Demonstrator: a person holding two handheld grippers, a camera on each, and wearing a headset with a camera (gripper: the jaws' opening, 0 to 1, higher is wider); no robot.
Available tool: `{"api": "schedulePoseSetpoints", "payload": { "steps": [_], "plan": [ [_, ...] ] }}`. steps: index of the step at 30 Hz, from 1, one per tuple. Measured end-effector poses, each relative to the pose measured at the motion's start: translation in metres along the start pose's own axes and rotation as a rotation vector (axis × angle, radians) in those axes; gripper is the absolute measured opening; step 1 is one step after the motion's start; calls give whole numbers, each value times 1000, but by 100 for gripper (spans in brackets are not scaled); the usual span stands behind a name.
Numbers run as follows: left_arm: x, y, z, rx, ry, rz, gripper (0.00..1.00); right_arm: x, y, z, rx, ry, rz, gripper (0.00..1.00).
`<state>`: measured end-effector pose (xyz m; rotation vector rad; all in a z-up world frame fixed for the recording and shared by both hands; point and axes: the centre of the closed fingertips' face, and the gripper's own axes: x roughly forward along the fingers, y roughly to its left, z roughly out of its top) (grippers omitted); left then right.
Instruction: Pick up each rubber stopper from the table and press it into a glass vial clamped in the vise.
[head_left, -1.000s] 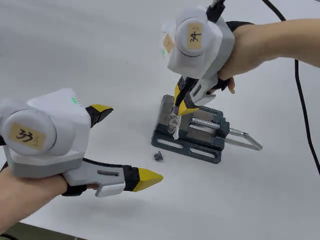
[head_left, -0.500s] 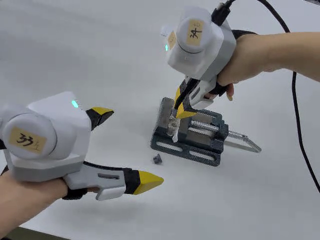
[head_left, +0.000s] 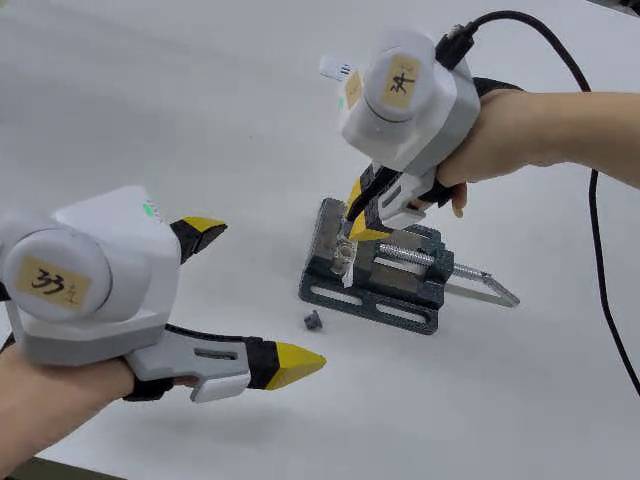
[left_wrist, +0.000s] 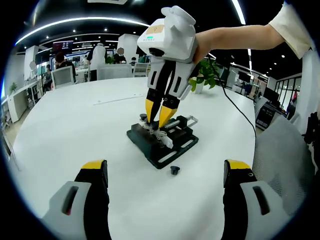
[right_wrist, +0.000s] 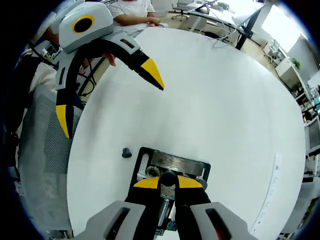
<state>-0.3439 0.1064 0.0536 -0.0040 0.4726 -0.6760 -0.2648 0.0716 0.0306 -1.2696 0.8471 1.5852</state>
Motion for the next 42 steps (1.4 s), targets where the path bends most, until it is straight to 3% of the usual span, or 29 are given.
{"api": "schedulePoseSetpoints", "payload": {
  "steps": [10, 42],
  "plan": [
    [-1, 4, -2, -3, -1, 1, 95, -1, 0, -2, -10, 0, -3, 7],
    [1, -2, -5, -3, 6, -14, 93, -2, 3, -1, -64, -32, -18, 12]
  ]
}}
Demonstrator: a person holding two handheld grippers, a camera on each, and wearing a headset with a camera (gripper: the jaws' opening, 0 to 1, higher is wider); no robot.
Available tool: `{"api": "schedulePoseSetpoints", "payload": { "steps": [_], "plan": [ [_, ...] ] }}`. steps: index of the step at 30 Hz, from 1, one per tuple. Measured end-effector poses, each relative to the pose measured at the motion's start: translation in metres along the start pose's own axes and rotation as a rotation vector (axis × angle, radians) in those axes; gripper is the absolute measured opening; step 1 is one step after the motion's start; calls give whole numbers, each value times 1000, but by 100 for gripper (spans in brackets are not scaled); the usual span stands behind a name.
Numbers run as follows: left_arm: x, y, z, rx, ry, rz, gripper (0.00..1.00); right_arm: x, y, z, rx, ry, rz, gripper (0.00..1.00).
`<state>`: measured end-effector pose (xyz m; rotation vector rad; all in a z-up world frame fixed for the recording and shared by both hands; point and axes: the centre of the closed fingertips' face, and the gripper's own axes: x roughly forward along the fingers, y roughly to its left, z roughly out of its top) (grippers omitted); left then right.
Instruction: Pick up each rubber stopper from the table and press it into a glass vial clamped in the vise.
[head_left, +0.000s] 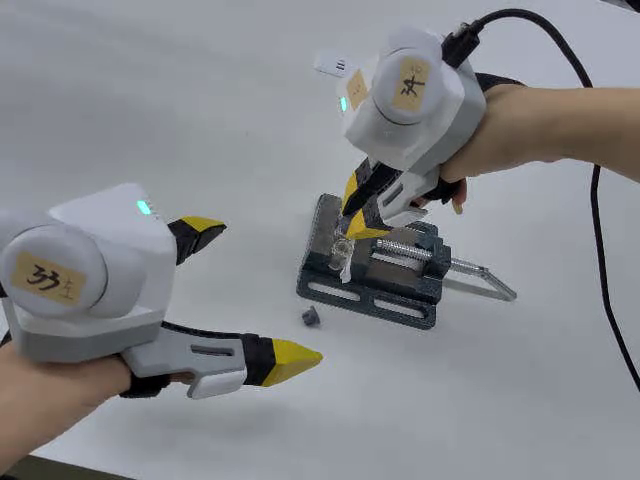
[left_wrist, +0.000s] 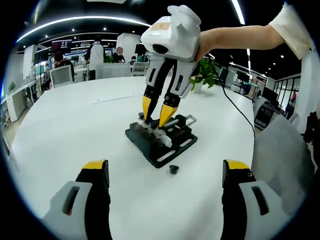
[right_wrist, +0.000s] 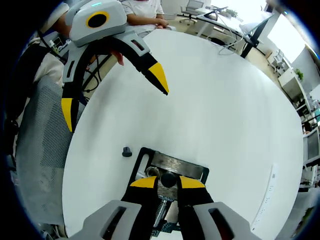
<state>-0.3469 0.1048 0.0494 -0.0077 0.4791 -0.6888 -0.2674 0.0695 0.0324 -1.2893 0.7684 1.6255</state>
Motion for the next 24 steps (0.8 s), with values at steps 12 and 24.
{"api": "schedulePoseSetpoints", "payload": {
  "steps": [12, 24],
  "plan": [
    [1, 2, 4, 2, -4, 0, 93, -14, -5, 0, 42, -31, 5, 7],
    [1, 3, 1, 0, 4, -2, 93, -4, -1, -5, 70, -15, 24, 3]
  ]
}}
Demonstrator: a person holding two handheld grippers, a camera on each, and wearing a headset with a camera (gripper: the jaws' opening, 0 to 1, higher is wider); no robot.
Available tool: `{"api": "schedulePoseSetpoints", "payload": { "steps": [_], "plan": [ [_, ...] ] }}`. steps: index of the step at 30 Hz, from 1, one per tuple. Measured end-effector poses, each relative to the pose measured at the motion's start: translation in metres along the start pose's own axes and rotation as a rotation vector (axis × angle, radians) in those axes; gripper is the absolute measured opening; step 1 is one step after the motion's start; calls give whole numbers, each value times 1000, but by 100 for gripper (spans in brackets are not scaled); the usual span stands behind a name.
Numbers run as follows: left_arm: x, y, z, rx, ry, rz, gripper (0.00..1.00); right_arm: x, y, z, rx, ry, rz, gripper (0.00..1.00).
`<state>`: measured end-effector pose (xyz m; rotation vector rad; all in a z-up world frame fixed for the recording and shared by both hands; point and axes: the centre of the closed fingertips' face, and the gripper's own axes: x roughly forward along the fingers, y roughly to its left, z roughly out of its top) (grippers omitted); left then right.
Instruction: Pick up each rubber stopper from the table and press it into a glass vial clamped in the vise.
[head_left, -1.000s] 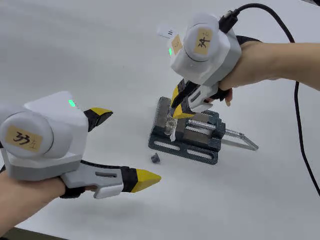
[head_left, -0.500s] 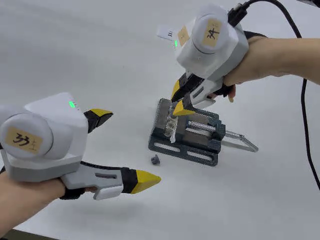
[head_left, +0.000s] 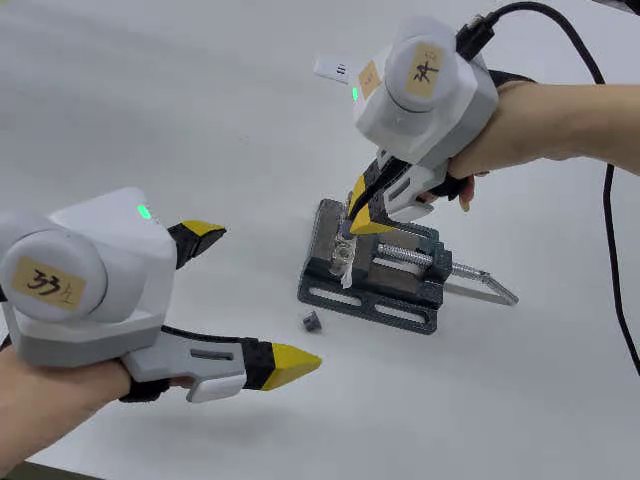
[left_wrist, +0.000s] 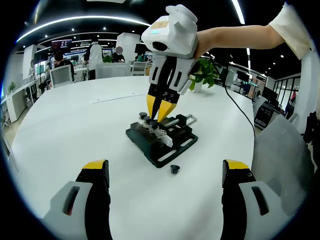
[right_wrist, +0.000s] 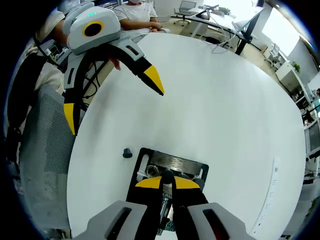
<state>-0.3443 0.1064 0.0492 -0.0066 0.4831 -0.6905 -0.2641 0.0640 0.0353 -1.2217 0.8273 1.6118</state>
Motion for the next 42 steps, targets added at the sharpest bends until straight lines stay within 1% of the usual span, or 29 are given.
{"api": "schedulePoseSetpoints", "payload": {
  "steps": [4, 8, 12, 14, 16, 19, 21, 24, 25, 26, 27, 30, 31, 33, 35, 37, 40, 41, 42],
  "plan": [
    [0, 2, -2, -1, 4, -1, 93, -1, -1, 0, 0, 0, -1, 2],
    [1, -1, -2, -1, 2, -4, 93, -1, -2, 0, 1, 2, 1, 2],
    [1, -1, -3, -3, 5, -4, 92, 0, -4, 1, 1, -1, 4, 1],
    [1, -1, -4, -3, 5, -4, 92, 0, -3, 2, 2, -3, 8, 1],
    [1, -1, -4, -4, 8, -2, 92, 1, -1, 0, -2, 10, 20, 0],
    [0, -2, -3, -8, 3, -2, 92, 1, -1, 1, 9, 10, 28, 0],
    [0, -2, -4, -4, 8, -1, 92, 2, -3, 1, 16, 10, 30, 0],
    [1, -3, -4, -9, 9, -5, 92, 2, -3, 1, 49, 15, 44, 0],
    [1, -4, -4, -7, 9, -6, 92, 2, -4, 1, 80, 20, 55, 0],
    [2, -5, -4, -8, 10, -8, 91, 2, 0, 1, 94, 21, 62, 0],
    [2, -5, -5, -9, 11, -8, 91, 2, 2, 1, 126, 22, 75, 0],
    [3, -6, -5, -12, 13, -10, 91, 2, 0, 0, 200, 22, 96, 0],
    [3, -6, -5, -11, 13, -10, 91, 2, -1, 1, 184, 22, 96, 0],
    [4, -6, -5, -11, 14, -13, 91, 2, -1, 0, 179, 25, 101, 0],
    [5, -6, -4, -13, 14, -14, 91, 2, 1, 0, 165, 35, 99, 0],
    [6, -5, -4, -14, 16, -15, 91, 2, 1, 0, 144, 49, 94, 0],
    [8, -3, -5, -20, 15, -16, 91, 3, 2, 0, 138, 69, 91, 0],
    [8, -2, -5, -21, 16, -17, 91, 2, 1, 0, 148, 74, 91, 0],
    [9, -1, -6, -19, 20, -19, 91, 2, 4, -1, 136, 78, 92, 0]
  ]
}}
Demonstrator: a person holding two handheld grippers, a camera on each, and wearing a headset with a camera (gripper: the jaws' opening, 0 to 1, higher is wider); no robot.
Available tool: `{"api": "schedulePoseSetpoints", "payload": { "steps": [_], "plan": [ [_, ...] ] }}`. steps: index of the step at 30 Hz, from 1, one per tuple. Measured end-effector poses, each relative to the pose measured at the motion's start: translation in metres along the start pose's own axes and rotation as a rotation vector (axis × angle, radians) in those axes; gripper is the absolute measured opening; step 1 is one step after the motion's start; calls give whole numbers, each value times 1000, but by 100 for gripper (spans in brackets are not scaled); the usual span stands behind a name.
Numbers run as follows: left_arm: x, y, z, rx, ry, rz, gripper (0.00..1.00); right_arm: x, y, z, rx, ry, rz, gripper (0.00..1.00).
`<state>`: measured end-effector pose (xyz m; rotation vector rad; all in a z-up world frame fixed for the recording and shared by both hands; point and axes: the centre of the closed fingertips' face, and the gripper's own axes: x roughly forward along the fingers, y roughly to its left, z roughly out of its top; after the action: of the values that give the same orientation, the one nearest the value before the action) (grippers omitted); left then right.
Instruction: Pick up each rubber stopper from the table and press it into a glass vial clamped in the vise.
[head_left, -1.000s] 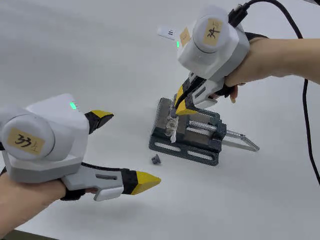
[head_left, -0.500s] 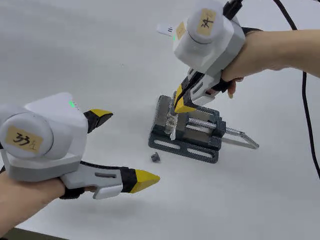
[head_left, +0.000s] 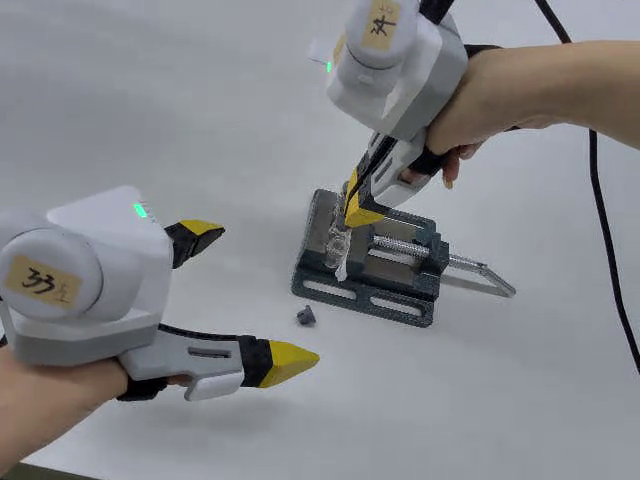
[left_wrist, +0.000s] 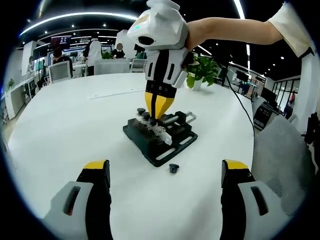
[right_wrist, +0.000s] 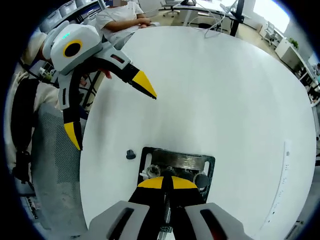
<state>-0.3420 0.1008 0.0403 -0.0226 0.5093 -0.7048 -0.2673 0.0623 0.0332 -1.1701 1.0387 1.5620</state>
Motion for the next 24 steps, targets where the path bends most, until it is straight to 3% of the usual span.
{"api": "schedulePoseSetpoints", "payload": {
  "steps": [6, 11, 14, 16, 24],
  "plan": [
    [2, 4, 1, -10, -4, 2, 91, 1, 0, 0, -6, 18, -8, 0],
    [3, 7, 2, -11, -3, 6, 91, 5, -4, -1, -47, 77, -18, 0],
    [2, 11, 2, -19, -7, 14, 91, 4, -3, -1, -12, 72, -3, 0],
    [3, 12, 2, -22, -7, 17, 91, 5, -2, 0, -35, 71, 6, 0],
    [6, 10, 0, -22, -4, 11, 91, 6, -3, 3, 51, 85, 29, 0]
  ]
}}
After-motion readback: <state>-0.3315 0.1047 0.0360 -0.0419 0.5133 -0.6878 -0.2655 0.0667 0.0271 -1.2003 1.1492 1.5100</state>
